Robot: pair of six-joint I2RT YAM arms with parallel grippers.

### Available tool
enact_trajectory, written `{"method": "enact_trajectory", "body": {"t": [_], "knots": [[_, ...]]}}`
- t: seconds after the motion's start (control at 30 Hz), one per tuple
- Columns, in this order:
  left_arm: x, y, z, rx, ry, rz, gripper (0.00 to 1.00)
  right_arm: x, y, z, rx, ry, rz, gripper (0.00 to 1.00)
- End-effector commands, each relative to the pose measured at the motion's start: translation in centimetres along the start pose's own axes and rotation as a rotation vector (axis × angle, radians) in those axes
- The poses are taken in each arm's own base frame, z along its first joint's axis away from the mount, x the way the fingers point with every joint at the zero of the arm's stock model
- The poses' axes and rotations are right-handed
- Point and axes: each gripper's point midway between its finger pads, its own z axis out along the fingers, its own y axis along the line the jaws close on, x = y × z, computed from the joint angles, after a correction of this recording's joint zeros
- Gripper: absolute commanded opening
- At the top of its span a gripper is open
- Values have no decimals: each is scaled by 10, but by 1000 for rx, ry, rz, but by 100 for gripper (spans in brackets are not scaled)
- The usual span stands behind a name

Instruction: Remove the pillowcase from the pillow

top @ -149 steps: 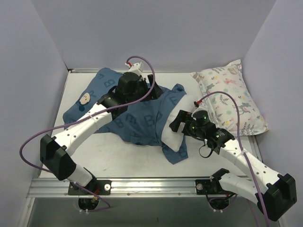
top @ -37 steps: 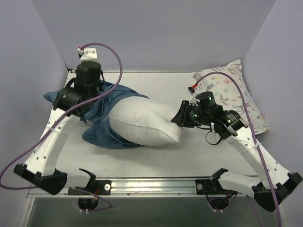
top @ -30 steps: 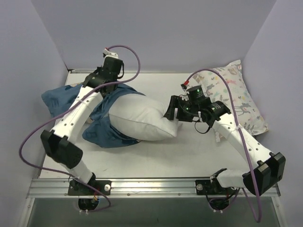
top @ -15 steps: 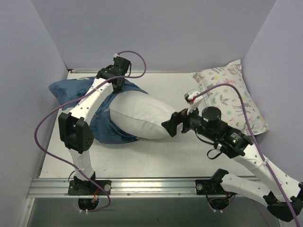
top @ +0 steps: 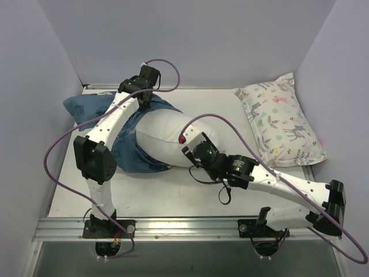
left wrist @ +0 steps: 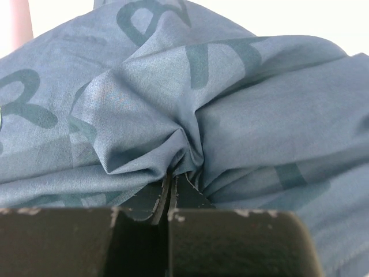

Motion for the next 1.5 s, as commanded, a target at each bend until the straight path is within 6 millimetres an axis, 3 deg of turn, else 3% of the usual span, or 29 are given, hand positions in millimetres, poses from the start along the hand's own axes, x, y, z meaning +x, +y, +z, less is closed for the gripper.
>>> {"method": "enact_trajectory", "body": {"t": [0.0,0.03,0.07,0.1,0.13,0.17,0.2,0.23,0.27,0.3,0.37,0.4,0.5,0.53,0.57,0.63,0.7,0.77,0.8,0.83,0.87,0.93,0.97,1.03,1.07,1.17,1.2,1.33,1.47], "knots": [[-10,-22,-11,129,-9,-9,0,-38,-41,6,176,-12,61,36],[-16,-21,-16,139,-27,-12,0,-36,-53,15,179,18,124,15],[-19,-22,-20,149,-36,-12,2,-38,-32,18,24,38,228,6],[-23,-21,-24,159,-47,-14,6,-57,-36,16,-35,7,323,0],[-26,-20,-28,163,-56,-14,10,-60,-48,19,-76,10,418,0],[-34,-18,-35,169,-80,-23,24,-74,-31,13,-251,3,548,0],[-40,-16,-43,180,-102,-27,35,-92,-32,6,-338,-22,623,0],[-45,-14,-49,185,-120,-29,41,-96,-58,13,-345,-32,723,0],[-56,-11,-60,191,-157,-44,57,-108,-61,10,-415,-48,810,0],[-63,-6,-72,196,-190,-59,64,-130,-41,-11,-665,-34,949,0],[-82,3,-97,208,-266,-97,75,-162,-64,-14,-813,-174,1078,0],[-90,12,-114,207,-310,-121,79,-170,-64,-24,-897,-149,1180,0],[-114,35,-162,217,-445,-202,85,-179,-78,-22,-954,-160,1325,0],[-118,40,-172,227,-471,-224,86,-192,-88,-24,-998,-247,1332,0],[-121,45,-182,235,-498,-240,86,-180,-89,-13,-1024,-222,1434,0],[-124,52,-203,255,-547,-273,87,-182,-118,-2,-1084,-275,1603,0],[-122,56,-216,272,-565,-288,87,-163,-140,22,-1025,-289,1723,0],[-108,51,-210,261,-531,-294,88,-141,-147,51,-918,-252,1789,0],[-101,62,-219,239,-542,-318,88,-131,-150,60,-870,-240,1796,0],[-97,60,-218,238,-549,-349,89,-116,-152,72,-805,-194,1833,0],[-76,51,-196,218,-491,-335,91,-106,-155,79,-755,-199,1831,0],[-63,62,-206,220,-544,-434,93,-86,-160,91,-689,-171,1859,0],[-34,50,-178,201,-480,-413,95,-79,-161,95,-666,-156,1853,0],[-26,56,-180,207,-524,-493,97,-60,-157,101,-575,-103,1812,0],[-5,45,-158,198,-467,-473,98,-53,-157,104,-535,-85,1797,0],[3,22,-130,237,-453,-493,97,-29,-152,113,-431,-3,1720,0],[16,12,-109,240,-419,-481,97,-23,-151,115,-407,19,1688,0],[9,-17,-72,305,-408,-515,98,25,-143,123,-239,184,1502,0],[13,-42,-28,357,-348,-504,98,50,-142,123,-177,261,1434,0]]}}
